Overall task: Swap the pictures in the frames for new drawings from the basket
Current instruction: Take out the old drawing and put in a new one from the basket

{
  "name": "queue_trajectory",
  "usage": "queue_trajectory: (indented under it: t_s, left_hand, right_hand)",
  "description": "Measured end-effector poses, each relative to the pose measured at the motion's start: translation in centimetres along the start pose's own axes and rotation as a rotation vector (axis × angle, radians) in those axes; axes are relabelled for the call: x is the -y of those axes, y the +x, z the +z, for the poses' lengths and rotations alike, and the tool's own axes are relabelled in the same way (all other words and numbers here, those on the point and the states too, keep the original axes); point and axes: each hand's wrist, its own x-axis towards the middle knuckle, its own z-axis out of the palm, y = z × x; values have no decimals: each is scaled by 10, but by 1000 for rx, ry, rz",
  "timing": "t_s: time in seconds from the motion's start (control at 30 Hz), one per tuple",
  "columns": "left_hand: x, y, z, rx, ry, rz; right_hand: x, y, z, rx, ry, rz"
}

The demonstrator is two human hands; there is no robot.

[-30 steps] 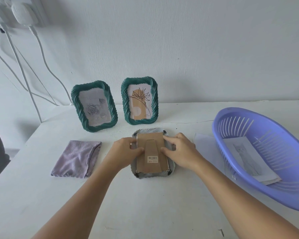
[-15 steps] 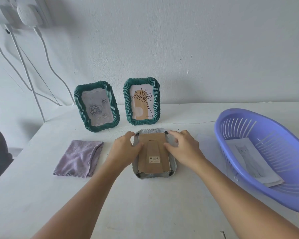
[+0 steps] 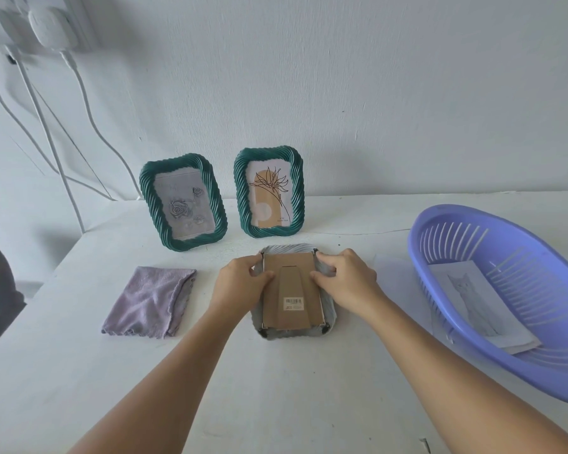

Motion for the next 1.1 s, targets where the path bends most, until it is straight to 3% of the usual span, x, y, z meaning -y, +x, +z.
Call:
queue_trajectory:
  t_s: [0.53,0.83,1.1]
  left_hand:
    - [-1,-3,2,-41,-184,-73]
    - [-5,-1,-1,76,-118,-85]
    - [-5,-5,-1,36,-125,-68]
  right_hand:
    - [1,-1,-3,-22,71,21]
    - [0,1,-1,-27,84,19]
    - [0,0,-1,-39,105,30]
